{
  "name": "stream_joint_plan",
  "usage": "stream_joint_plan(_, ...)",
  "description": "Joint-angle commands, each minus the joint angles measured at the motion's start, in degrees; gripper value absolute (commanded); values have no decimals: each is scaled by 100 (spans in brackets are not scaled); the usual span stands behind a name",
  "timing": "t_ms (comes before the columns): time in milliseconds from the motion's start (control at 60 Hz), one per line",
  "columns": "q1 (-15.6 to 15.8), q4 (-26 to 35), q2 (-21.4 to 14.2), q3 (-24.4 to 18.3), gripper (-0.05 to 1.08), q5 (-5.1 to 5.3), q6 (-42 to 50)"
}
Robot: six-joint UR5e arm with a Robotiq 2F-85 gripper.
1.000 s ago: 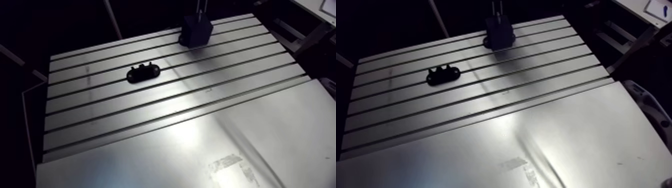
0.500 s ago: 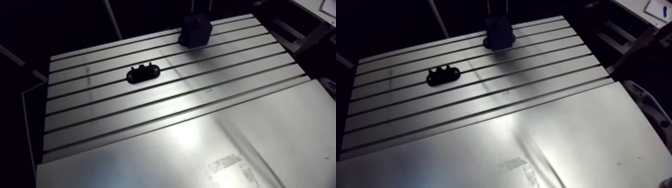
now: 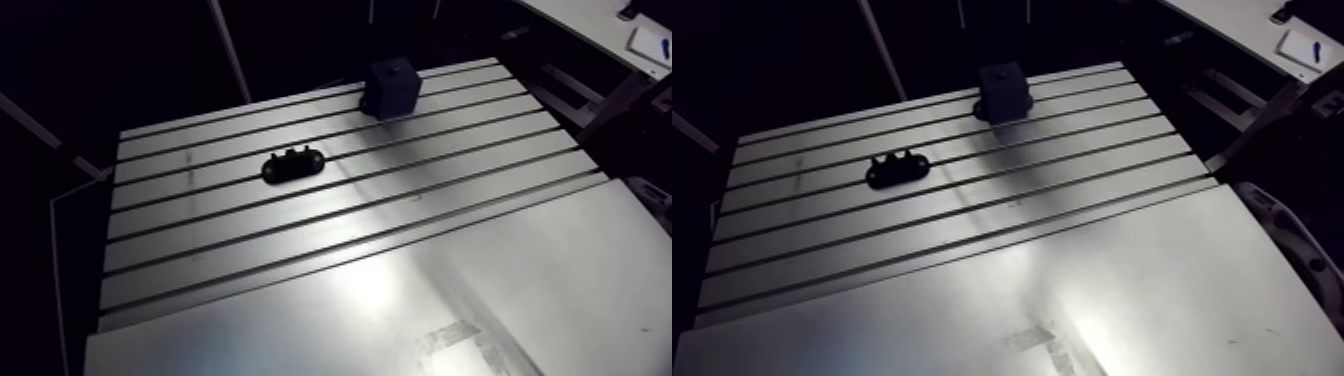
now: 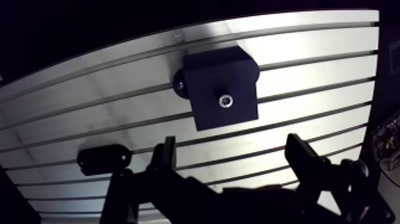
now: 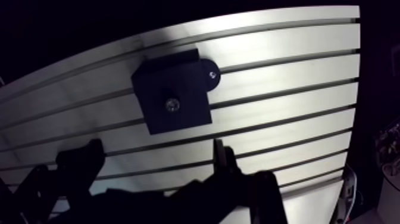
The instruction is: Pick up the M10 bolt and insert it into the hole until fully seated.
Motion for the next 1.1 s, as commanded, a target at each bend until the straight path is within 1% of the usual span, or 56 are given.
stream_joint_plan(17, 313, 625, -953, 288, 0, -8, 0)
stream_joint_plan(33, 313, 625, -953, 288, 0, -8, 0)
stream_joint_plan(50, 373, 693, -1095, 345, 0, -9, 0)
stream_joint_plan(67, 373, 693, -1095, 345, 0, -9, 0)
stream_joint_plan(83, 427, 763, -1229, 405, 0, -9, 0)
stream_joint_plan(100, 427, 763, -1229, 405, 0, -9, 0)
stream_joint_plan(117, 495, 833, -1361, 452, 0, -9, -7)
stream_joint_plan(133, 495, 833, -1361, 452, 0, -9, -7)
stream_joint_plan(150, 550, 903, -1478, 496, 0, -9, -8)
stream_joint_plan(167, 550, 903, -1478, 496, 0, -9, -8)
stream_joint_plan(200, 672, 997, -1707, 576, 0, 15, 0)
stream_joint_plan(217, 672, 997, -1707, 576, 0, 15, 0)
stream_joint_plan(233, 748, 1032, -1813, 619, 0, 32, 0)
stream_joint_plan(283, 842, 1060, -1904, 656, 0, 42, 8)
stream_joint_plan(300, 953, 1079, -1993, 691, 0, 44, 9)
stream_joint_plan(317, 953, 1079, -1993, 691, 0, 44, 9)
stream_joint_plan(333, 1052, 1097, -2066, 719, 0, 44, 31)
stream_joint_plan(350, 1052, 1097, -2066, 719, 0, 44, 31)
stream_joint_plan(367, 1149, 1122, -2136, 753, 0, 51, 50)
stream_joint_plan(383, 1149, 1122, -2136, 753, 0, 51, 50)
stream_joint_plan(400, 1238, 1141, -2207, 788, 0, 60, 67)
stream_joint_plan(417, 1238, 1141, -2207, 788, 0, 60, 67)
stream_joint_plan(433, 1311, 1151, -2270, 823, 0, 61, 77)
stream_joint_plan(450, 1311, 1151, -2270, 823, 0, 61, 77)
stream_joint_plan(483, 1374, 1153, -2378, 876, 0, 86, 88)
stream_joint_plan(583, 1393, 1153, -2543, 949, 0, 95, 104)
stream_joint_plan(600, 1394, 1153, -2596, 959, 0, 119, 105)
stream_joint_plan(617, 1394, 1153, -2596, 959, 0, 119, 105)
stream_joint_plan(633, 1395, 1153, -2634, 961, 0, 160, 106)
stream_joint_plan(650, 1395, 1153, -2634, 961, 0, 160, 106)
stream_joint_plan(667, 1395, 1153, -2662, 954, 0, 218, 113)
stream_joint_plan(683, 1395, 1153, -2662, 954, 0, 218, 113)
stream_joint_plan(700, 1395, 1153, -2689, 945, 0, 279, 122)
stream_joint_plan(717, 1395, 1153, -2689, 945, 0, 279, 122)
stream_joint_plan(733, 1395, 1160, -2723, 936, 0, 341, 123)
stream_joint_plan(750, 1395, 1160, -2723, 936, 0, 341, 123)
stream_joint_plan(767, 1395, 1162, -2750, 935, 0, 395, 116)
stream_joint_plan(783, 1395, 1162, -2750, 935, 0, 395, 116)
stream_joint_plan(800, 1395, 1169, -2770, 942, 0, 455, 115)
stream_joint_plan(817, 1395, 1169, -2770, 942, 0, 455, 115)
stream_joint_plan(833, 1402, 1170, -2780, 943, 0, 517, 114)
stream_joint_plan(850, 1402, 1170, -2780, 943, 0, 517, 114)
stream_joint_plan(883, 1444, 1171, -2782, 944, 0, 624, 114)
stream_joint_plan(900, 1444, 1171, -2782, 944, 0, 624, 114)
stream_joint_plan(917, 1454, 1178, -2789, 944, 0, 654, 114)
stream_joint_plan(950, 1463, 1194, -2798, 951, 0, 673, 114)
stream_joint_plan(1100, 1491, 1298, -2851, 935, 0, 677, 114)
